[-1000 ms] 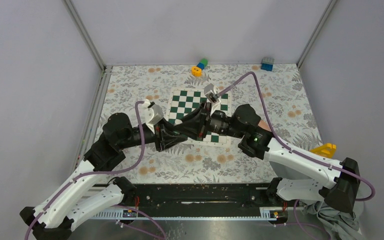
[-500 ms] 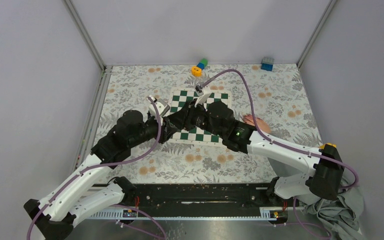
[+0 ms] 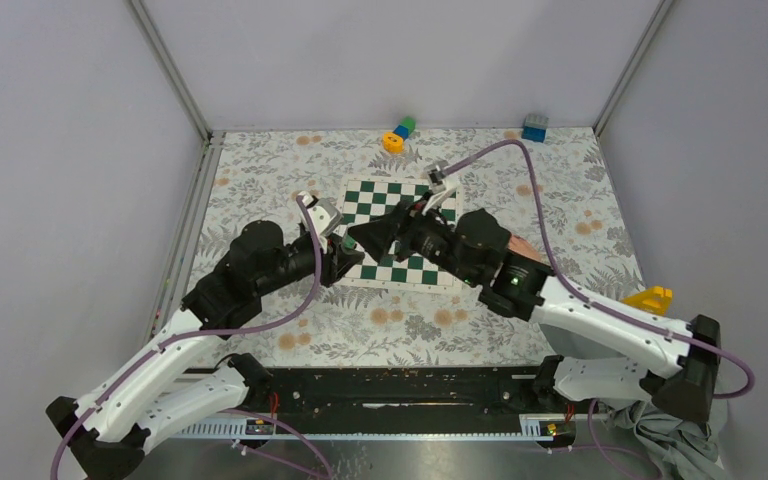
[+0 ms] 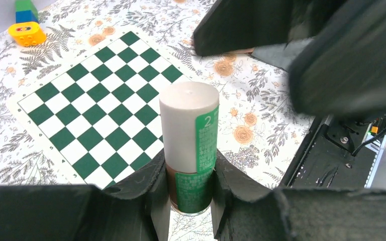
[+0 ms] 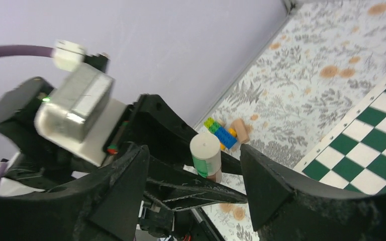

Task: Paint the nails
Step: Screw the nail polish bottle.

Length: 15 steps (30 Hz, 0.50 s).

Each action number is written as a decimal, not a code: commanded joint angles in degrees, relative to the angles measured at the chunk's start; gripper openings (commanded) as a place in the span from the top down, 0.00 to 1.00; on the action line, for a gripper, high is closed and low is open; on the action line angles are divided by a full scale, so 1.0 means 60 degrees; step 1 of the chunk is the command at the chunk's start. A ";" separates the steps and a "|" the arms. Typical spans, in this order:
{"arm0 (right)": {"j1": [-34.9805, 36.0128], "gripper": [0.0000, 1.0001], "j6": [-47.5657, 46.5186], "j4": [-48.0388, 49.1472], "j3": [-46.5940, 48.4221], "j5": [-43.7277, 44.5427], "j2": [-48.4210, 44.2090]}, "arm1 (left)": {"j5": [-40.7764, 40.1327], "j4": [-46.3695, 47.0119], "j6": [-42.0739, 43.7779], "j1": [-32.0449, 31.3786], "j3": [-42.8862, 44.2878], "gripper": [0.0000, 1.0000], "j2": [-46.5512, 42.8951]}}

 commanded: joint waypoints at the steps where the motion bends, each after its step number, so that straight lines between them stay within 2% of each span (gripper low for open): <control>1: -0.0002 0.26 -0.0748 0.0147 -0.0252 0.0657 -0.1013 | 0.0567 0.0738 0.0219 -0.0061 0.0210 1.00 -0.0101; 5: -0.0018 0.24 -0.1505 0.0471 -0.0766 0.0631 -0.1805 | 0.1166 0.0866 0.0234 -0.0067 0.0179 1.00 -0.0186; 8: -0.0046 0.20 -0.2301 0.1289 -0.1445 -0.0218 -0.2465 | 0.2100 0.1083 0.0234 -0.0081 0.0096 1.00 -0.0313; 11: -0.0116 0.17 -0.3076 0.2265 -0.2047 -0.2039 -0.3006 | 0.3604 0.1343 0.0220 -0.0075 0.0045 1.00 -0.0363; 15: -0.0172 0.15 -0.3564 0.2751 -0.2237 -0.4737 -0.3338 | 0.5858 0.1932 -0.0222 -0.0075 -0.0024 1.00 -0.0325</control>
